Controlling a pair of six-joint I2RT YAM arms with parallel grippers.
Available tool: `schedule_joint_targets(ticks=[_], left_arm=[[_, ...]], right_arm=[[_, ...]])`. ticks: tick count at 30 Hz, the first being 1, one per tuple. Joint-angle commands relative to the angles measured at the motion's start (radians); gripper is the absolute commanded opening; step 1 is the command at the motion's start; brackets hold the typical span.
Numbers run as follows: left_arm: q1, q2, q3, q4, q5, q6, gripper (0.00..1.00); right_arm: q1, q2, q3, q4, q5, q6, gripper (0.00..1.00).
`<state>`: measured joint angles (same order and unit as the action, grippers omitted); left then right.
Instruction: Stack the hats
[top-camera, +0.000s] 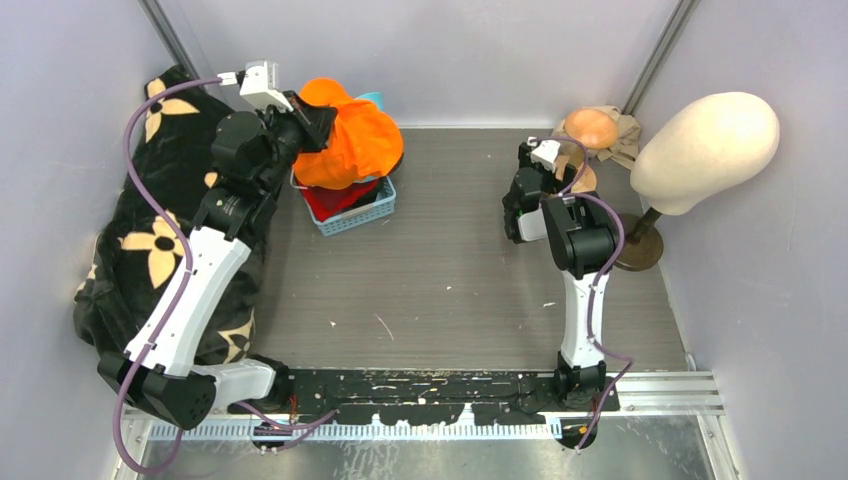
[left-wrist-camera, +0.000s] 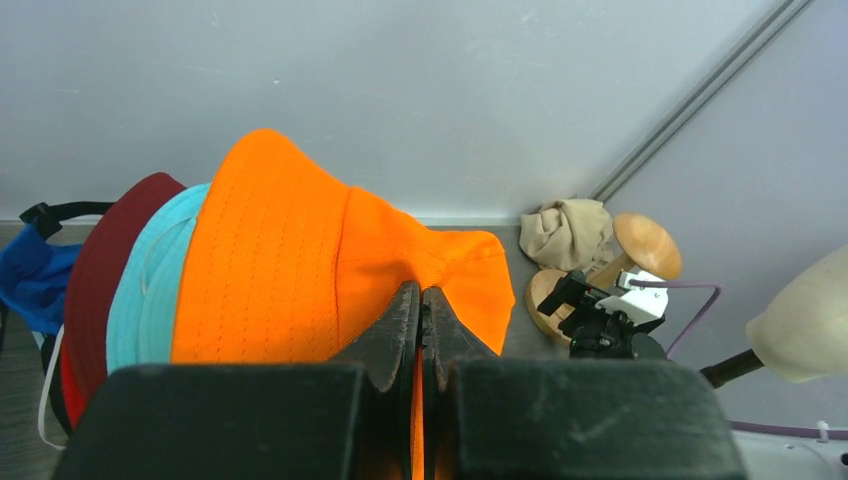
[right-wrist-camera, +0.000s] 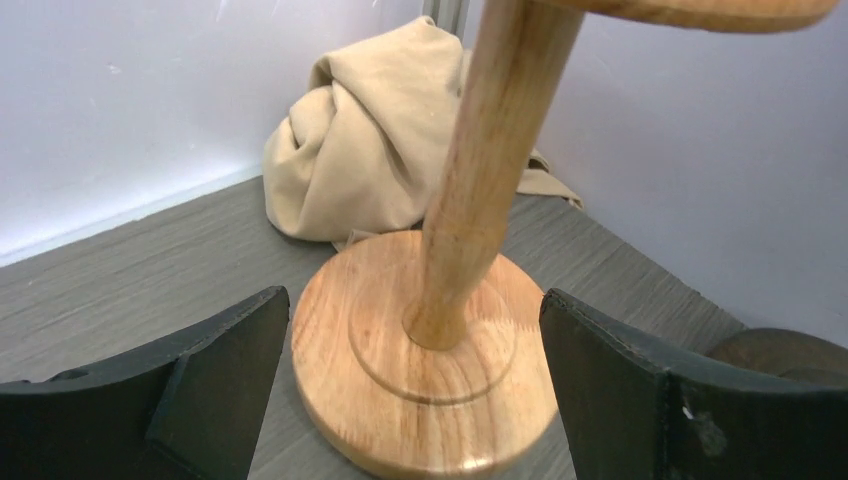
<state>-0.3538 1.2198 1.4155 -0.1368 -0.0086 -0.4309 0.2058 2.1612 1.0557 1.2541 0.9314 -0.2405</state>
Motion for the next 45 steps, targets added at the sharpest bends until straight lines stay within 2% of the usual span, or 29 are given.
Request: schedule_joint_targets(ticks=[1,13,19,26,33,45], left_arm=[[-0.004,-0.022,0.035,0.108,-0.012,0.021,0.0],[-0.004,-0.001,0.035,0.143,0.019,-0.005,0.0],[-0.004,0.001,0.016,0.162,0.019,-0.007,0.0],[-0.004,0.01,0.004,0.176,0.022,-0.014,0.0],[-0.005,-0.005,-0.017,0.19,0.006,0.001,0.0],[-0.004,-0.055,-0.063,0.198,-0.023,0.038,0.0]], right_arm=[[-0.017,0.052,0.089,0.166,0.056,-0.126,1.0],[-0.131,0.091,0.132,0.174,0.006,-0.075,1.0],[-0.168,0.168,0.214,0.157,-0.113,-0.044,1.0],[-0.168,0.241,0.274,0.218,-0.339,0.005,1.0],[-0.12,0.215,0.286,0.178,-0.447,0.069,0.96],[0.04,0.206,0.313,0.131,-0.498,0.087,0.96]])
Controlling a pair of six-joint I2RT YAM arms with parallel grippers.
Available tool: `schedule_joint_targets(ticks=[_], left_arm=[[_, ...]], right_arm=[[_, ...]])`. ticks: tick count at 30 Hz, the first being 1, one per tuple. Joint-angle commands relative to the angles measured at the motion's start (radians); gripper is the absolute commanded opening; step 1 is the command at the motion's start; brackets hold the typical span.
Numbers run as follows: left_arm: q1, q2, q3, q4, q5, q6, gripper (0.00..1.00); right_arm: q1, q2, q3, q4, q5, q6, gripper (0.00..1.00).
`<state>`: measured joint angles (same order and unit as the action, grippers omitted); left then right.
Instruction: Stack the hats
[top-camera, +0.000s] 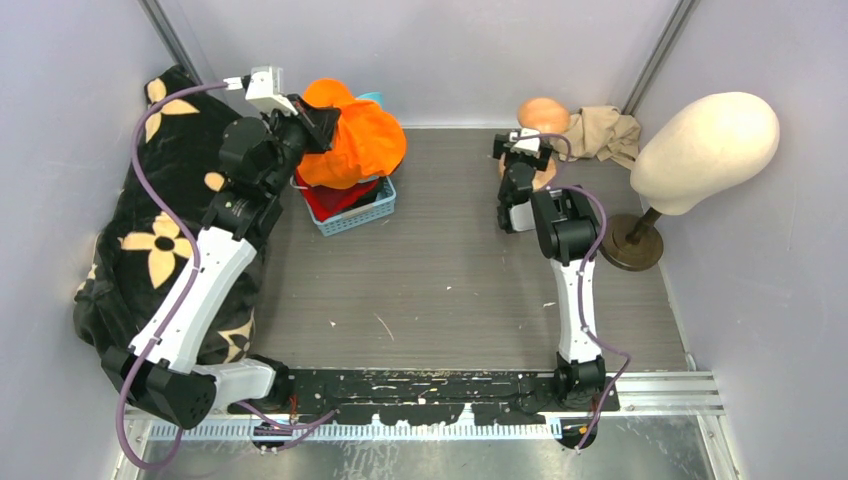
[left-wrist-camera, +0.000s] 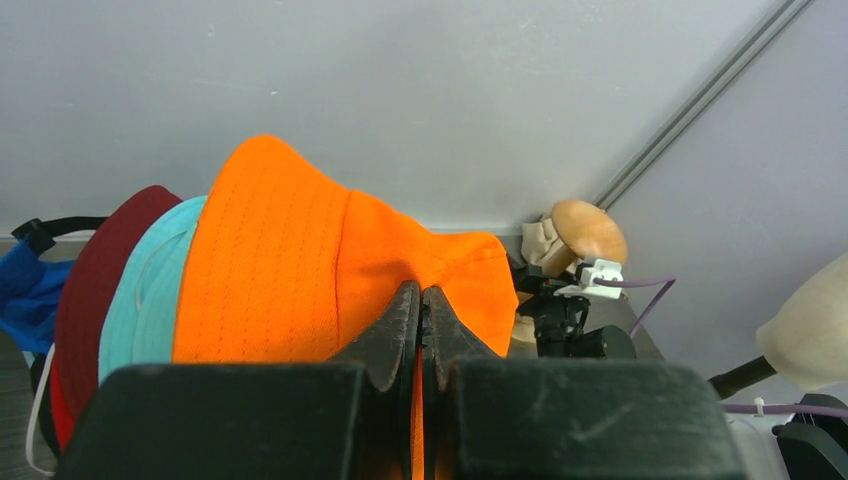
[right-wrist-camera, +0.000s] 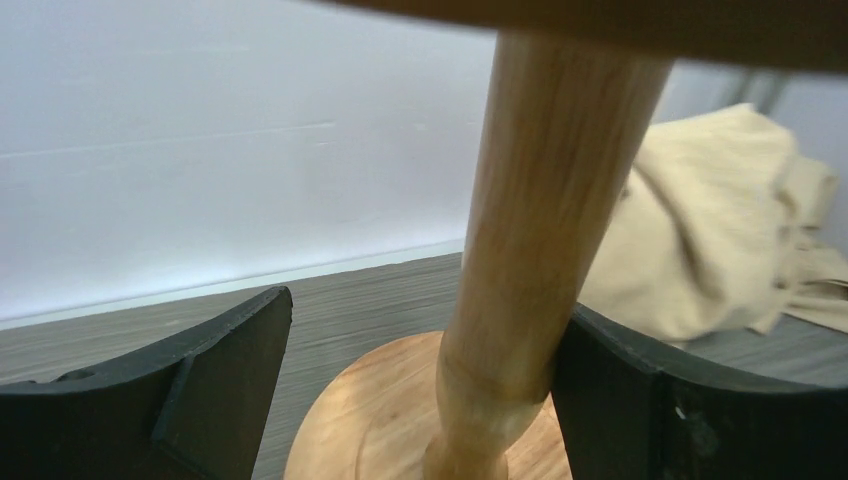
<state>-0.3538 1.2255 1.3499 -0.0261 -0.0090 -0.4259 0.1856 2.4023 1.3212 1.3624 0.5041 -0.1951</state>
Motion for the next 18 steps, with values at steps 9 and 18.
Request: schedule_joint_targets(ticks=[9,18], left_arm=[[-0.004,-0.073,-0.008,0.105,-0.028,0.044,0.0],[-0.004,-0.061,-0.004,0.129,-0.008,0.029,0.0]], right_arm=[[0.204,-0.011,0.117,-0.027,-0.099,0.051,0.96],[0.279,-0.006,0.173,-0.071,-0.107,0.042,0.96]])
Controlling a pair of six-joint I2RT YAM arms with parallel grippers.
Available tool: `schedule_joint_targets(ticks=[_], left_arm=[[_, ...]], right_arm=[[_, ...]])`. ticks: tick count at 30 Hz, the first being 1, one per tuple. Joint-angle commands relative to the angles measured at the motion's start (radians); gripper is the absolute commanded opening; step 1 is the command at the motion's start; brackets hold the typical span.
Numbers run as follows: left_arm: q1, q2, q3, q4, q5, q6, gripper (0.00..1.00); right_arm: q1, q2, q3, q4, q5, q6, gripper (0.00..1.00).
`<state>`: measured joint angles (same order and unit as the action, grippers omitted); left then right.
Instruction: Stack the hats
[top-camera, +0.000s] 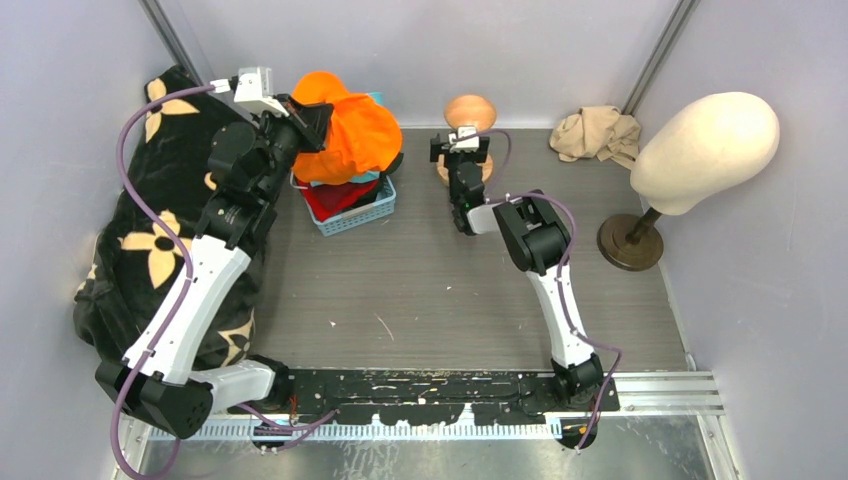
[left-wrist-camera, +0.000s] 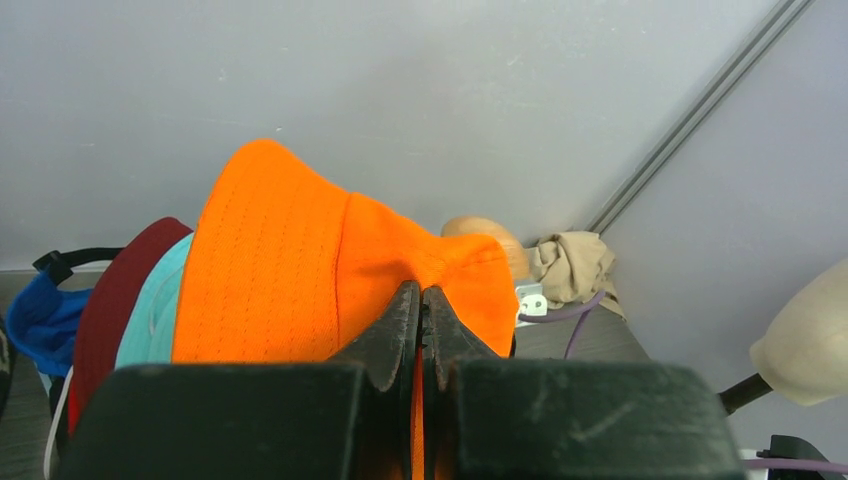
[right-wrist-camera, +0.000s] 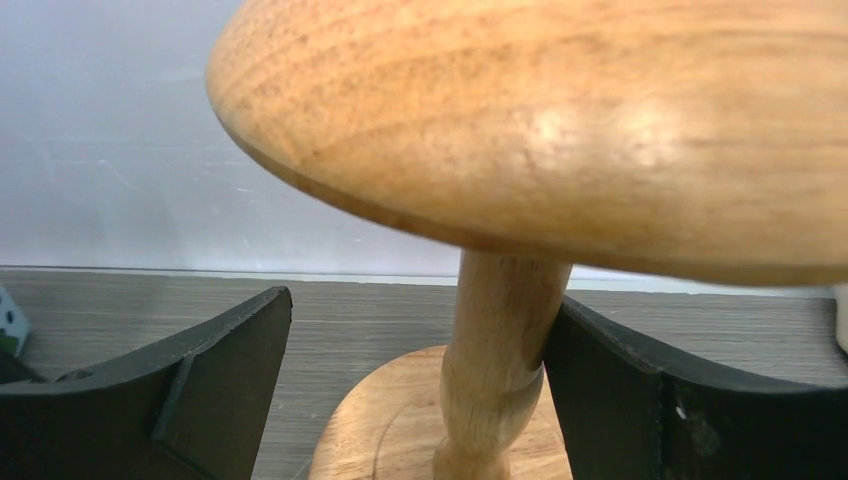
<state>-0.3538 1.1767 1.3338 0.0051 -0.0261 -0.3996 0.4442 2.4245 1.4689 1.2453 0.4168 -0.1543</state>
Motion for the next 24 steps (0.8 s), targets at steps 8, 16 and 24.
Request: schedule_joint_targets(ticks=[8,16,24], left_arm=[[-0.004,0.101,0.118,0.128,0.093,-0.089,0.0],[-0.005,0.274,0.267,0.197,0.204,-0.263,0.0],[-0.008,0.488,0.433,0.332,0.383,-0.509,0.0]], right_arm=[[0.024,-0.3,-0.292,0.058,0.095,0.008,0.97],[0.03,-0.678,-0.621,-0.07,0.193,0.074,0.98],[0.027,-1.017,-0.641,-0.565,0.268,0.204,1.0]])
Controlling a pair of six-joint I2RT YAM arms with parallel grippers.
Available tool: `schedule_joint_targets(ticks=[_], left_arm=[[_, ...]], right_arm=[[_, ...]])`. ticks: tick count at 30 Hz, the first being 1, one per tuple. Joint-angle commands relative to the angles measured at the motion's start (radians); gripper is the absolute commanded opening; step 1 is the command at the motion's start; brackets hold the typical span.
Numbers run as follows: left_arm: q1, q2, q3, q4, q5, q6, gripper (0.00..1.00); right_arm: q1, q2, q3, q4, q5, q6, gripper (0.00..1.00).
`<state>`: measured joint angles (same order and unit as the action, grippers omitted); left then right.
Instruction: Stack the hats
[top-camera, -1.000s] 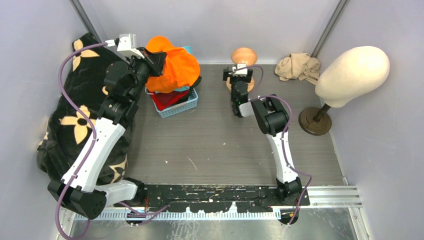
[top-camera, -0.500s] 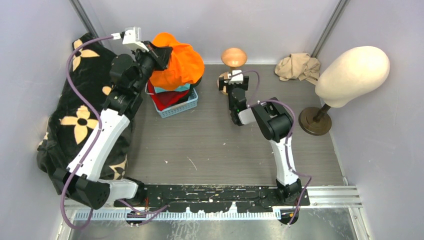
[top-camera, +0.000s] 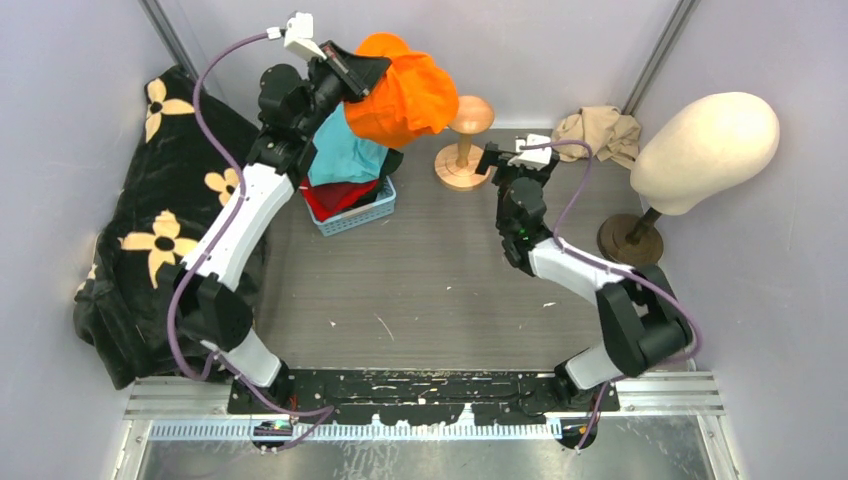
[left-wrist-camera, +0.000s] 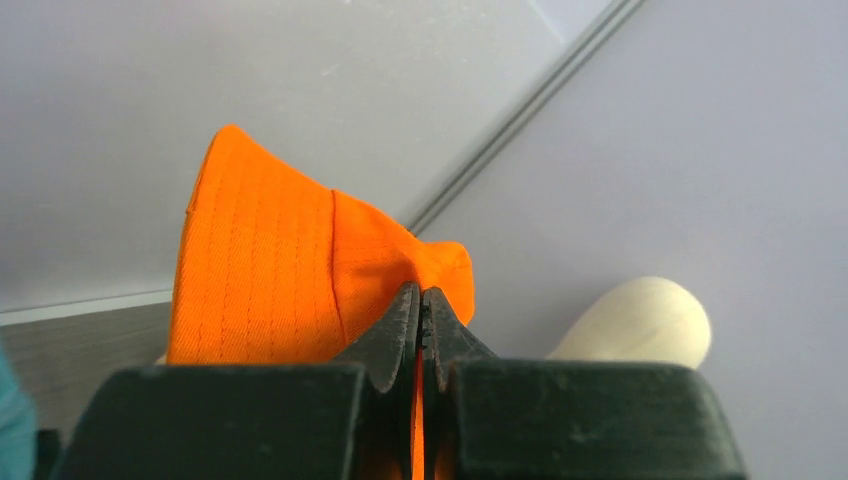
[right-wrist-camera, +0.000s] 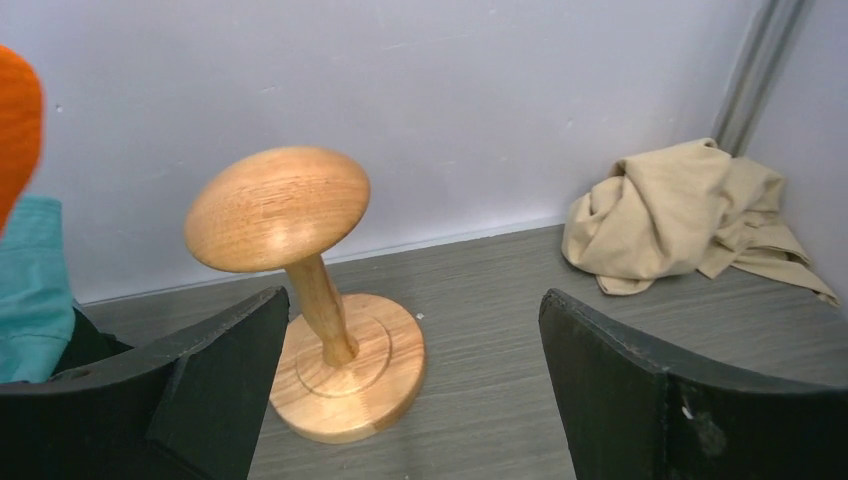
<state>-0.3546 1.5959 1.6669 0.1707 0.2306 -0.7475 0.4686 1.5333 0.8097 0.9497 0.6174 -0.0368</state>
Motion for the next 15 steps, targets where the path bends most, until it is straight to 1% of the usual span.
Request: schedule_joint_targets(ticks=[1,4,8,12,15], left_arm=[[-0.008,0.099,0.125,0.192,0.148,-0.196,0.0],[-0.011,0.202,0.204,0.296,0.212,-0.316,0.0],[-0.024,0.345,0.35,0.433,0.279,-0.496,0.0],[-0.048,0.506,0.525,0.449,0.31,-0.582,0.0],[-0.059,0.594,0.618,0.436,0.312,-0.615,0.0]], right_arm=[[0.001,-0.154,0.037,-0.337,0.075,0.098,1.0],[-0.017,-0.224,0.093,-0.491,0.067,0.132,1.0],[-0.05,-0.297,0.148,-0.621,0.061,0.155,1.0],[-0.102,-0.346,0.213,-0.752,0.045,0.157,1.0],[-0.141,-0.398,0.229,-0.792,0.009,0.166,1.0]])
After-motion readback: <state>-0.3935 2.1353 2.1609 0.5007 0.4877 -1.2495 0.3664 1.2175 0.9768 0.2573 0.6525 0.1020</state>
